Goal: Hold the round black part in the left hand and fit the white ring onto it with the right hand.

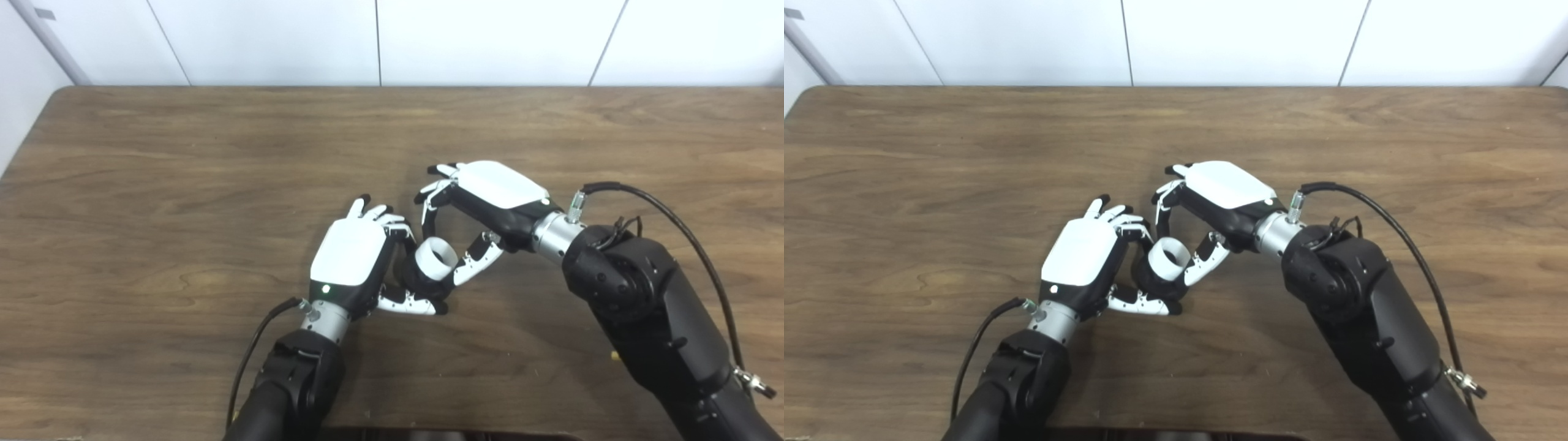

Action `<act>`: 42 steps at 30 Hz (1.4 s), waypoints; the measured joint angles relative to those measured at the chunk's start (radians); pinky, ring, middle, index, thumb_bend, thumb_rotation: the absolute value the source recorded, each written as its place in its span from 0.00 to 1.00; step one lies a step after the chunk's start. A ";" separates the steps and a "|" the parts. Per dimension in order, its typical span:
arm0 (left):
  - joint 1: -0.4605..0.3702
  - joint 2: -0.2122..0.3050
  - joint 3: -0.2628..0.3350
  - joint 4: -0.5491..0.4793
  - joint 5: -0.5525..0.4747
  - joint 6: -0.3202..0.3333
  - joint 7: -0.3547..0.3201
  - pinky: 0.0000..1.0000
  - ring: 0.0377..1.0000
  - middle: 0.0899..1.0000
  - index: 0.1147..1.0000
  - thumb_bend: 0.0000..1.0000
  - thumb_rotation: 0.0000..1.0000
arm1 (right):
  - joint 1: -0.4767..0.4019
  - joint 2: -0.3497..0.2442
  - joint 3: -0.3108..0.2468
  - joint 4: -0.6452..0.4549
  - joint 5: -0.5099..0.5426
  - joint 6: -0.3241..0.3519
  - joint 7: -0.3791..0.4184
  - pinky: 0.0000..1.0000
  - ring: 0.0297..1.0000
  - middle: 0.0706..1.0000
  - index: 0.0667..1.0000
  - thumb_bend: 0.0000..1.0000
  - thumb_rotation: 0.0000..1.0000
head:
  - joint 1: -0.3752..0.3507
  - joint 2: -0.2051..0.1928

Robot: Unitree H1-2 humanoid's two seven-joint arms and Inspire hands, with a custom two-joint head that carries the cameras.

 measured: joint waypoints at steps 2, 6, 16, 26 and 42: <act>-0.001 -0.001 0.000 0.001 0.001 0.000 0.000 1.00 0.88 0.75 0.42 0.53 0.05 | 0.000 0.000 0.000 0.000 0.001 0.000 0.000 1.00 0.98 0.81 0.45 0.52 0.14 | 0.002 -0.002; -0.003 -0.003 -0.001 0.004 0.003 0.002 0.000 1.00 0.87 0.75 0.42 0.53 0.05 | 0.000 0.000 -0.001 0.000 -0.002 -0.001 0.000 1.00 0.98 0.81 0.45 0.52 0.14 | 0.002 -0.003; -0.007 -0.008 -0.001 0.011 0.003 0.002 0.004 1.00 0.87 0.74 0.42 0.53 0.05 | -0.010 -0.002 -0.009 0.000 0.001 -0.001 0.007 1.00 0.97 0.81 0.45 0.52 0.14 | -0.002 -0.006; -0.012 -0.009 -0.002 0.020 0.002 0.001 0.015 1.00 0.87 0.74 0.42 0.53 0.05 | -0.036 -0.007 -0.026 -0.002 0.000 0.002 0.022 1.00 0.98 0.82 0.45 0.52 0.14 | -0.003 -0.008; -0.012 -0.009 -0.005 0.022 0.002 0.002 0.020 1.00 0.87 0.74 0.42 0.53 0.05 | -0.053 0.000 -0.031 -0.008 0.000 0.002 0.036 1.00 0.97 0.81 0.45 0.52 0.14 | -0.005 -0.002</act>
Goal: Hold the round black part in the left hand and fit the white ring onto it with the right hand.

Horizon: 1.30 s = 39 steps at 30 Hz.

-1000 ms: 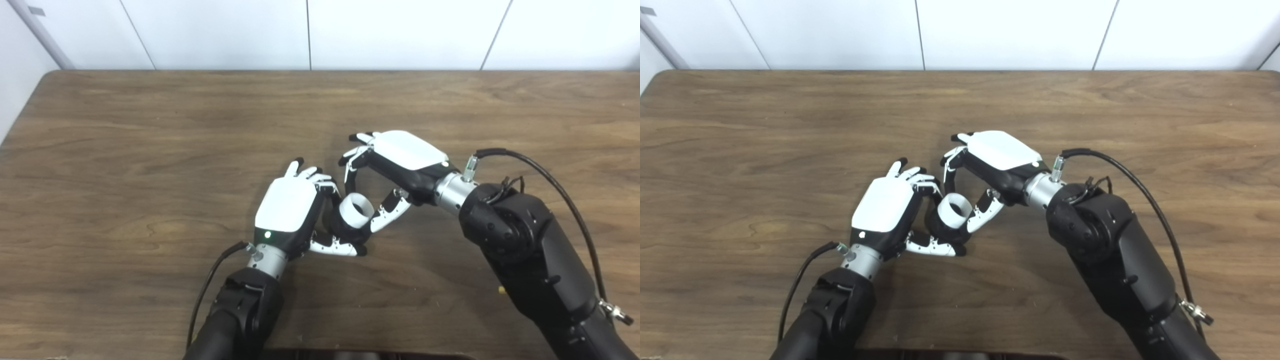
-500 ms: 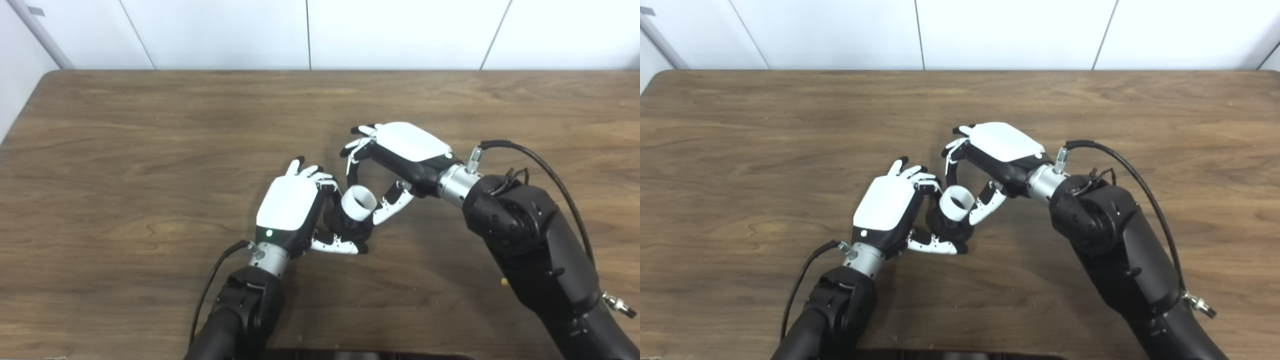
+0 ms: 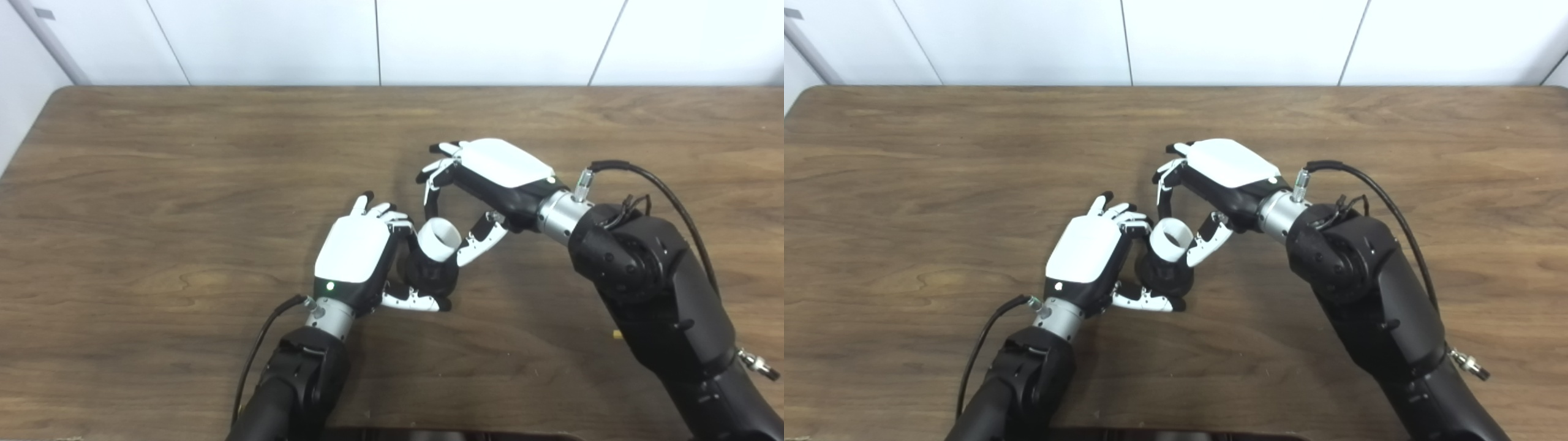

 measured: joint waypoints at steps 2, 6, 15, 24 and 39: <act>0.000 0.000 0.000 0.000 0.000 0.000 0.000 1.00 0.87 0.74 0.42 0.53 0.05 | 0.003 0.001 0.000 0.000 0.000 0.000 -0.001 1.00 0.97 0.80 0.45 0.52 0.14 | 0.000 0.000; 0.000 0.000 0.000 0.000 -0.001 0.000 0.000 1.00 0.87 0.74 0.42 0.53 0.05 | 0.011 0.004 0.002 0.000 -0.002 -0.001 -0.003 1.00 0.97 0.80 0.45 0.52 0.14 | 0.000 0.000; 0.000 0.000 0.000 0.000 -0.001 0.000 0.000 1.00 0.88 0.74 0.42 0.53 0.05 | 0.014 0.004 0.003 0.000 0.000 -0.004 -0.004 1.00 0.97 0.80 0.45 0.52 0.14 | 0.000 0.000; 0.000 0.001 0.000 0.000 0.000 0.001 0.000 1.00 0.87 0.74 0.42 0.53 0.05 | 0.014 0.003 0.002 0.000 -0.002 -0.003 -0.003 1.00 0.97 0.81 0.45 0.52 0.14 | 0.000 0.005; -0.001 0.001 -0.001 0.000 0.000 0.001 -0.001 1.00 0.88 0.74 0.42 0.53 0.05 | 0.014 -0.001 0.002 -0.007 -0.007 0.000 0.013 1.00 0.97 0.81 0.45 0.52 0.14 | 0.000 0.011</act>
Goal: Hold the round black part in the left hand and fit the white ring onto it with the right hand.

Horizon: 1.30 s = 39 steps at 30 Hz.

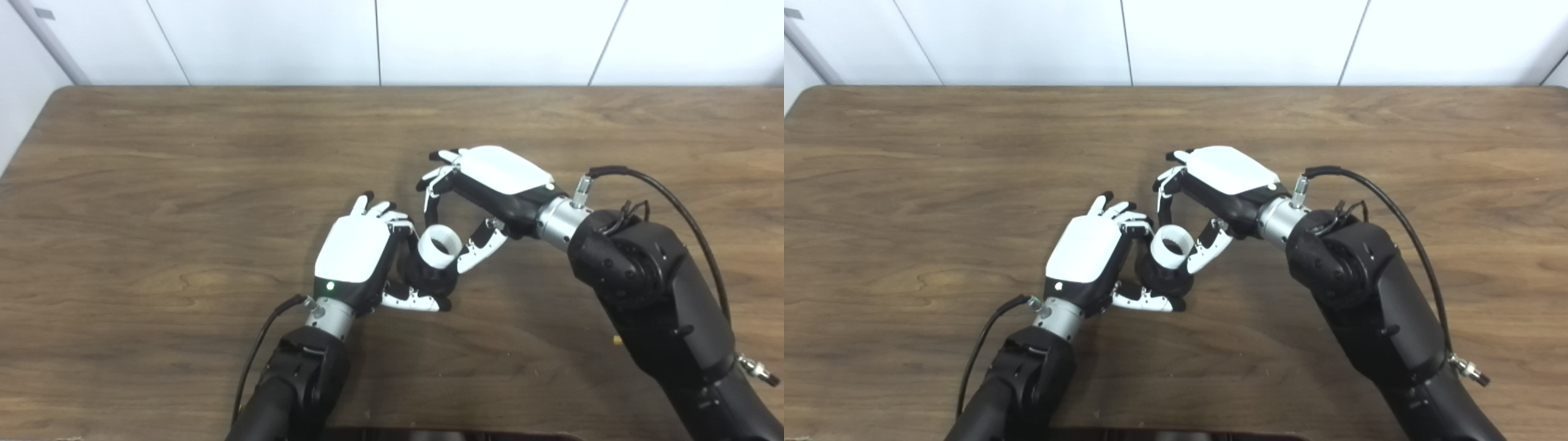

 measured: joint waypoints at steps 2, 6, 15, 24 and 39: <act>0.000 0.000 0.000 0.000 0.000 0.000 0.000 1.00 0.88 0.74 0.42 0.53 0.05 | 0.000 0.000 0.000 -0.006 -0.001 0.000 0.000 1.00 0.97 0.81 0.45 0.52 0.14 | 0.000 0.000; -0.001 0.000 0.000 0.000 0.000 0.000 0.000 1.00 0.87 0.74 0.42 0.53 0.05 | 0.002 0.000 0.001 -0.019 0.002 0.000 0.000 1.00 0.97 0.81 0.45 0.52 0.14 | 0.000 0.000; -0.001 0.000 -0.001 0.000 0.000 0.000 0.000 1.00 0.87 0.74 0.42 0.53 0.05 | 0.007 0.001 0.006 -0.018 0.004 -0.004 -0.004 1.00 0.96 0.80 0.45 0.52 0.14 | -0.002 0.002; -0.002 0.000 -0.001 0.000 0.000 0.001 0.000 1.00 0.87 0.75 0.42 0.53 0.06 | 0.007 0.003 0.011 -0.018 0.001 -0.004 -0.005 1.00 0.97 0.79 0.45 0.52 0.14 | -0.005 0.002; -0.005 0.000 -0.004 0.000 0.001 0.004 -0.002 1.00 0.87 0.74 0.42 0.53 0.06 | 0.019 0.002 0.013 -0.012 -0.010 -0.009 -0.009 1.00 0.97 0.80 0.45 0.52 0.14 | -0.002 0.008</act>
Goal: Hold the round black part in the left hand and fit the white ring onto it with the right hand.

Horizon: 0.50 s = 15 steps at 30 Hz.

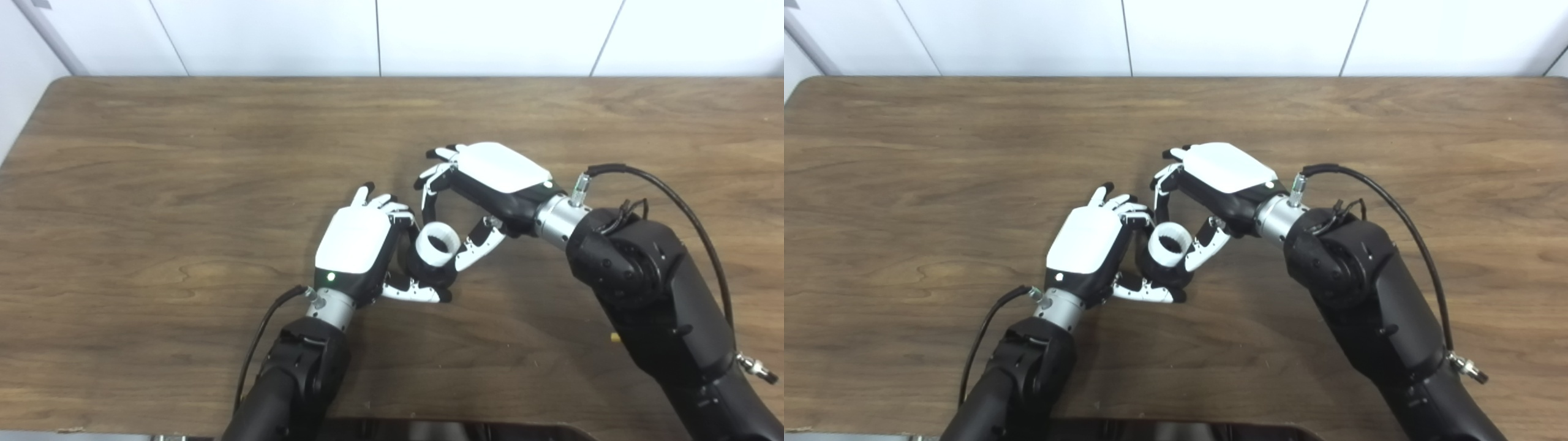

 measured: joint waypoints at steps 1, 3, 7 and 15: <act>0.000 0.000 0.000 0.000 0.000 0.000 0.000 1.00 0.87 0.74 0.42 0.53 0.06 | 0.000 0.000 0.000 0.001 0.000 -0.001 0.000 1.00 0.97 0.80 0.45 0.52 0.14 | 0.000 0.000; 0.000 0.000 0.000 0.000 0.000 0.000 0.000 1.00 0.87 0.74 0.42 0.53 0.06 | 0.000 0.000 0.001 0.002 0.000 -0.003 0.000 1.00 0.98 0.80 0.45 0.52 0.14 | 0.000 0.000; -0.001 0.000 -0.001 0.000 0.001 0.002 -0.001 1.00 0.87 0.74 0.42 0.53 0.06 | 0.001 0.000 0.001 0.004 0.001 -0.003 0.000 1.00 0.98 0.80 0.45 0.52 0.13 | 0.000 0.000; -0.001 0.000 -0.002 0.000 0.001 0.002 -0.001 1.00 0.86 0.74 0.42 0.53 0.06 | 0.002 0.000 0.003 0.016 0.004 -0.004 0.000 1.00 0.98 0.80 0.45 0.52 0.14 | 0.000 0.003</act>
